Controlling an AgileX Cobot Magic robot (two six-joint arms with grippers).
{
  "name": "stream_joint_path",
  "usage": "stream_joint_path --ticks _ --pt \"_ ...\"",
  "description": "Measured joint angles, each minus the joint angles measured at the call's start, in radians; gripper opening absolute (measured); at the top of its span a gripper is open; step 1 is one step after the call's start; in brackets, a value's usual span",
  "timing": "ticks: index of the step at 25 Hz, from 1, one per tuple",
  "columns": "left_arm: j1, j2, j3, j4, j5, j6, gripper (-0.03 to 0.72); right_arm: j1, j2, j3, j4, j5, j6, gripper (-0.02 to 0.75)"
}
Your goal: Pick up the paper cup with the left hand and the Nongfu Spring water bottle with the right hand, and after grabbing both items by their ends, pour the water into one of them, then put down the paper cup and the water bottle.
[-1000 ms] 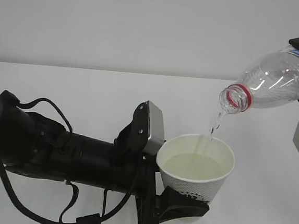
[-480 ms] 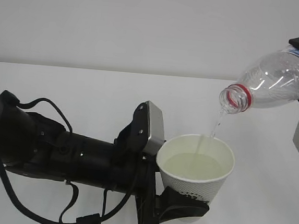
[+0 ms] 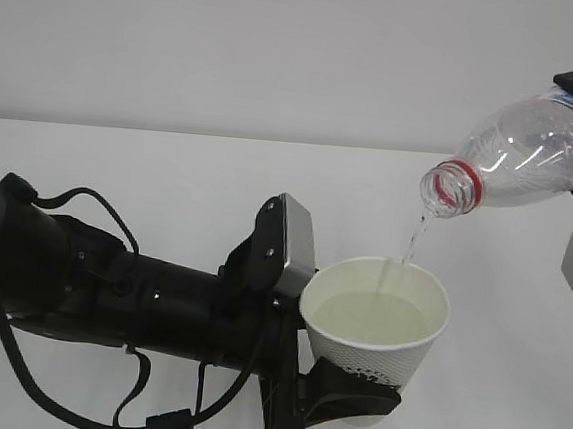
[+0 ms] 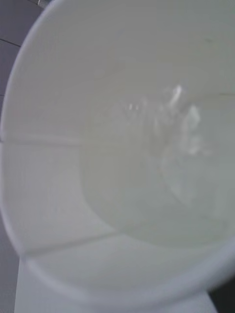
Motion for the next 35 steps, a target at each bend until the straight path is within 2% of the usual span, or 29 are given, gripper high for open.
stream_joint_path --ticks 22,35 --pt "0.0 0.0 0.0 0.002 -0.002 0.0 0.538 0.0 0.0 0.0 0.001 -0.002 0.004 0.425" --pt "0.0 0.0 0.0 0.002 -0.002 0.0 0.537 0.0 0.0 0.0 0.002 -0.002 0.075 0.425"
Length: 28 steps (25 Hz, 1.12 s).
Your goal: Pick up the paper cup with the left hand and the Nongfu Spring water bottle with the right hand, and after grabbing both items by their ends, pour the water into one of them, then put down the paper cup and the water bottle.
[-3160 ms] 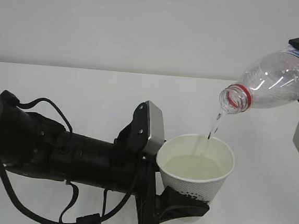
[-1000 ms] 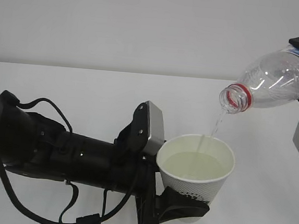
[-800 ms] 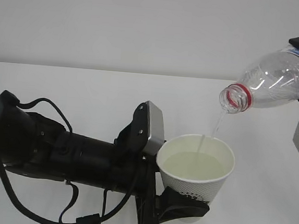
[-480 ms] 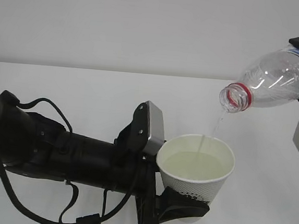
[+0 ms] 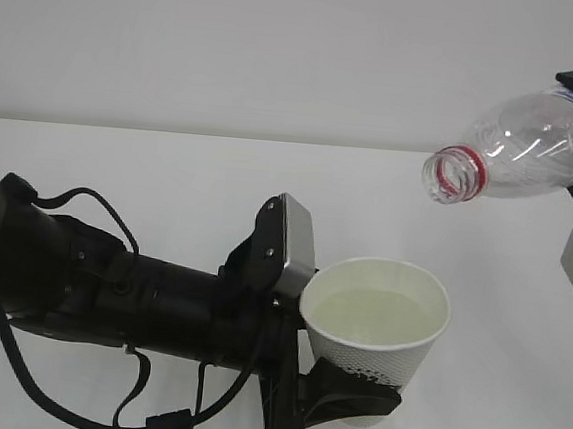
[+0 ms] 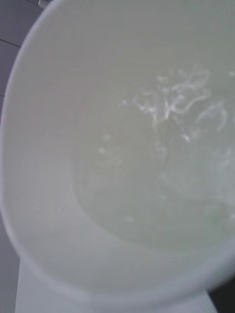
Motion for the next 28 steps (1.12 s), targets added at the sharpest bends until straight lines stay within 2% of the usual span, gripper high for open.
stream_joint_path --ticks 28 --pt "0.0 0.0 0.0 0.0 -0.012 0.0 0.537 0.0 0.0 0.0 0.002 -0.002 0.247 0.425"
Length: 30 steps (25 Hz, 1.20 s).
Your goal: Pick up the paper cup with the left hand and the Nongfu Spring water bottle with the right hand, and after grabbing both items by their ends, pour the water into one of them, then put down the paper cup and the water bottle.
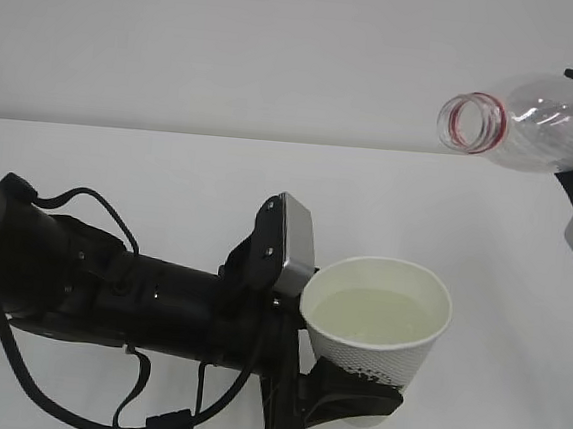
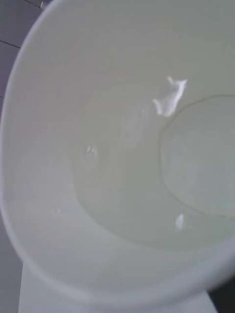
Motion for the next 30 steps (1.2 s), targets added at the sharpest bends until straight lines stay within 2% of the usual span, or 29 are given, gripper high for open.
stream_joint_path --ticks 22,26,30 --pt "0.0 0.0 0.0 0.0 -0.01 0.0 0.537 0.0 0.0 0.0 0.0 -0.113 0.454 0.425" --pt "0.0 0.0 0.0 0.0 -0.01 0.0 0.537 0.0 0.0 0.0 0.048 -0.146 0.508 0.425" --pt "0.0 0.0 0.0 -0.005 -0.01 0.0 0.537 0.0 0.0 0.0 0.153 -0.155 0.547 0.425"
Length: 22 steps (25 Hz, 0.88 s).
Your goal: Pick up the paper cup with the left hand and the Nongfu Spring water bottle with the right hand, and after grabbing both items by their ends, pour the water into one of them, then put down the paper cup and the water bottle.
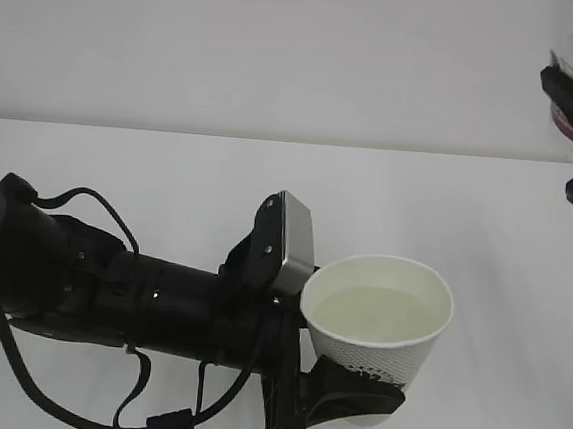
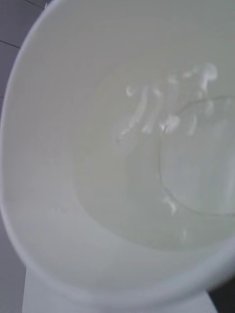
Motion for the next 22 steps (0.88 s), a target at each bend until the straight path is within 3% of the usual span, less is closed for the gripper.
stream_joint_path --ticks 5,15,22 --pt "0.0 0.0 0.0 -0.033 0.0 0.0 0.537 0.0 0.0 0.0 0.12 -0.002 0.009 0.425" --pt "0.0 0.0 0.0 -0.035 0.0 0.0 0.537 0.0 0.0 0.0 0.173 -0.039 0.017 0.425" --pt "0.0 0.0 0.0 -0.037 0.0 0.0 0.537 0.0 0.0 0.0 0.302 -0.062 0.068 0.425"
